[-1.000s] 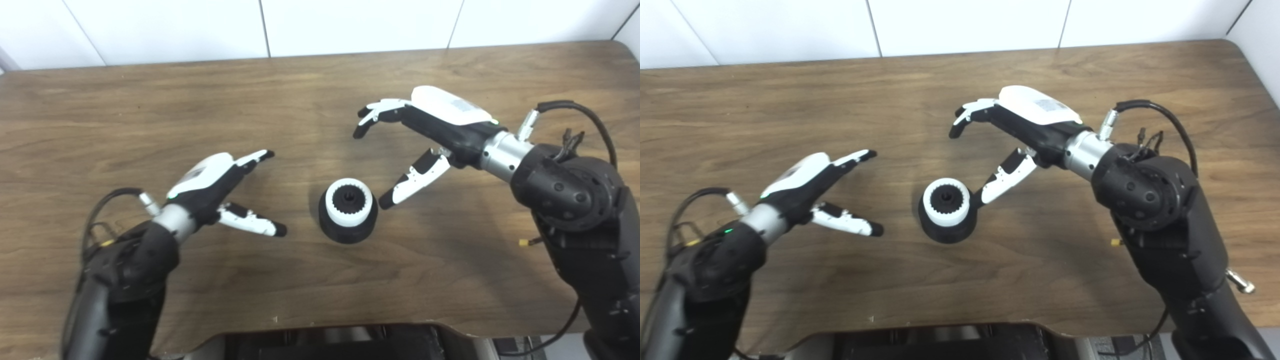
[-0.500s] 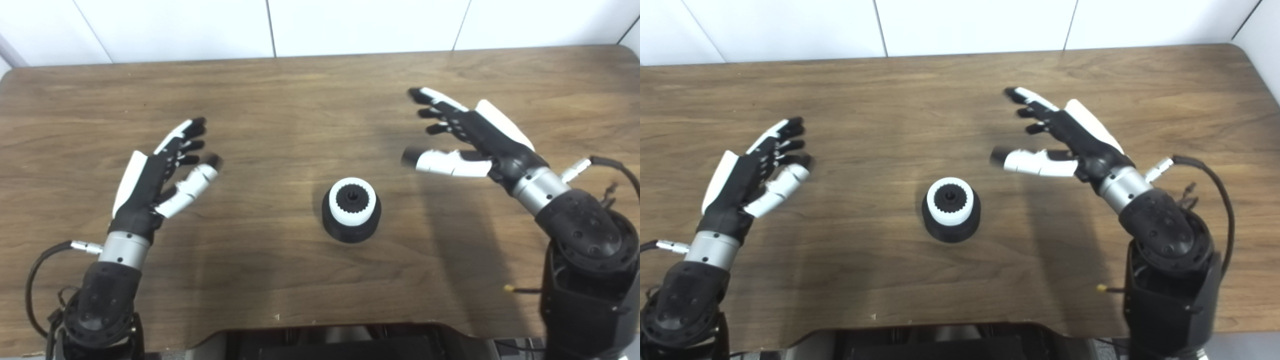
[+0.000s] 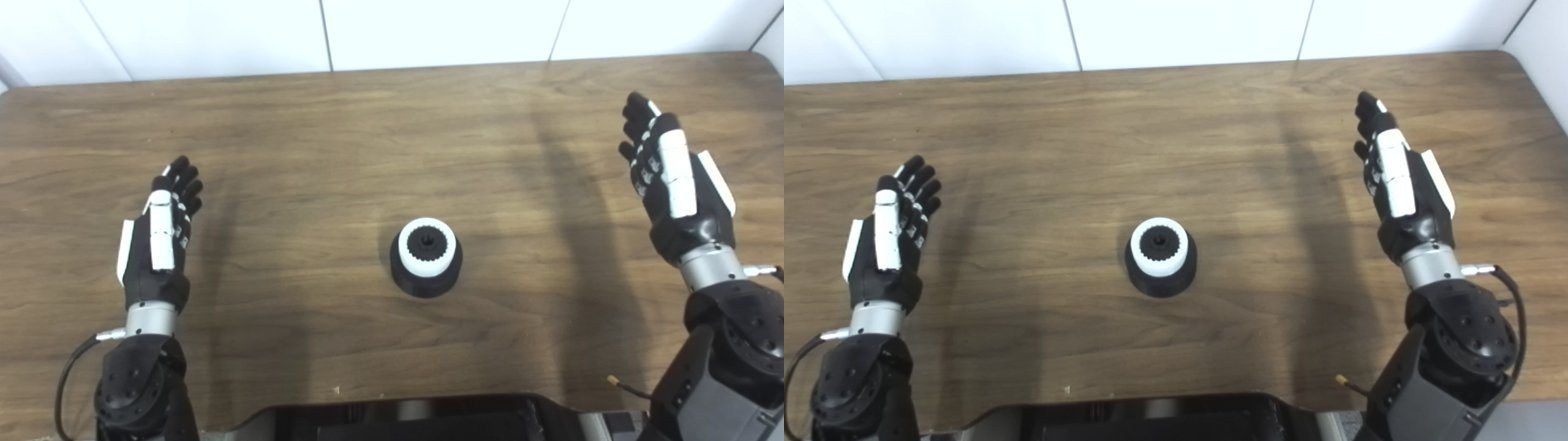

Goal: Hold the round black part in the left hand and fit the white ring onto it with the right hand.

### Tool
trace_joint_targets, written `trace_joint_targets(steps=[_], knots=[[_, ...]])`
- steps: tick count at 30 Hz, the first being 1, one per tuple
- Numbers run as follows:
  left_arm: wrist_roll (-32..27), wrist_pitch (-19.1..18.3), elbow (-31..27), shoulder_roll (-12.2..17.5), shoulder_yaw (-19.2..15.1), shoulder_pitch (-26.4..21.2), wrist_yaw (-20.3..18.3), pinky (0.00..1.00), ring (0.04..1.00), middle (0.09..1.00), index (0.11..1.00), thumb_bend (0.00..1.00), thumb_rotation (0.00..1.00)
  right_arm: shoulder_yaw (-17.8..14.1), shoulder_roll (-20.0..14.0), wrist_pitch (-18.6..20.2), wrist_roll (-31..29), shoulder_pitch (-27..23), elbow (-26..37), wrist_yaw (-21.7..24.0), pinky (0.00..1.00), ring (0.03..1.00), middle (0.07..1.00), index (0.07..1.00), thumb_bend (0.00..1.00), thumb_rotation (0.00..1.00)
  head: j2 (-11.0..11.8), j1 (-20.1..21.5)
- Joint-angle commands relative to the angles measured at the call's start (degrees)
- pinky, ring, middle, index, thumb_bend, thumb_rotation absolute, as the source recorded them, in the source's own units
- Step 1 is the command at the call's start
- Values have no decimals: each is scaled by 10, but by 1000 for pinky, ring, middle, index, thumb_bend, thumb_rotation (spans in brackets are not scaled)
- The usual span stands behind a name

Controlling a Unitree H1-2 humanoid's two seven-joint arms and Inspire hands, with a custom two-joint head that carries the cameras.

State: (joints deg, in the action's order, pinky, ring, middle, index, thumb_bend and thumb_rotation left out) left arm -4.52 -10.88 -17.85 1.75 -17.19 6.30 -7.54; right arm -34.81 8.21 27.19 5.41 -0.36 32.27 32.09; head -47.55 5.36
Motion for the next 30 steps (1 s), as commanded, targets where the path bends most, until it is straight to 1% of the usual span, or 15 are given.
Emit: trace_joint_targets(steps=[1, 5, 6, 8, 12, 14, 17, 20, 24, 26, 30], knots=[[-22, 45, 5, 11, -6, -9, 8, 972, 929, 929, 924, 546, 974, 20, 36, -4, -53, 42, -2, -34, 995, 999, 987, 966, 450, 1000, -1, 1], [-37, 77, 23, 19, -7, -6, 13, 953, 918, 928, 927, 529, 994, 59, -5, -31, -91, 68, -24, -74, 1000, 1000, 999, 978, 503, 1000, 0, 1], [-40, 82, 25, 21, -7, -6, 15, 953, 920, 927, 926, 543, 984, 68, -14, -39, -99, 74, -29, -82, 1000, 1000, 1000, 985, 510, 1000, 0, 1], [-46, 89, 28, 24, -8, -7, 19, 943, 928, 937, 933, 573, 956, 81, -26, -49, -116, 82, -39, -97, 1000, 1000, 1000, 993, 527, 1000, 0, 3], [-51, 95, 28, 26, -3, -6, 26, 954, 934, 938, 935, 574, 934, 99, -43, -58, -141, 89, -50, -118, 1000, 1000, 1000, 1000, 545, 1000, -1, 15], [-44, 89, 25, 27, -1, -6, 36, 950, 929, 933, 929, 570, 934, 106, -47, -59, -150, 91, -51, -128, 1000, 1000, 1000, 1000, 551, 1000, -3, 36], [-44, 83, 24, 27, -1, -6, 47, 938, 913, 919, 914, 571, 909, 113, -48, -54, -161, 95, -49, -141, 1000, 1000, 1000, 1000, 571, 1000, -2, 49], [-53, 90, 31, 32, 1, -7, 46, 917, 902, 909, 909, 566, 895, 124, -48, -59, -164, 100, -47, -151, 1000, 1000, 1000, 1000, 589, 1000, 0, 57], [-49, 94, 39, 39, 8, -10, 47, 930, 911, 906, 900, 589, 878, 145, -47, -76, -150, 106, -43, -168, 995, 1000, 1000, 995, 578, 1000, 1, 58], [-49, 96, 43, 41, 12, -12, 47, 938, 911, 906, 895, 584, 880, 152, -49, -84, -150, 105, -46, -174, 998, 1000, 1000, 994, 585, 1000, 6, 59], [-49, 106, 52, 38, 17, -16, 52, 905, 890, 890, 889, 554, 876, 158, -55, -93, -154, 104, -54, -183, 1000, 1000, 1000, 997, 602, 1000, 11, 56]])
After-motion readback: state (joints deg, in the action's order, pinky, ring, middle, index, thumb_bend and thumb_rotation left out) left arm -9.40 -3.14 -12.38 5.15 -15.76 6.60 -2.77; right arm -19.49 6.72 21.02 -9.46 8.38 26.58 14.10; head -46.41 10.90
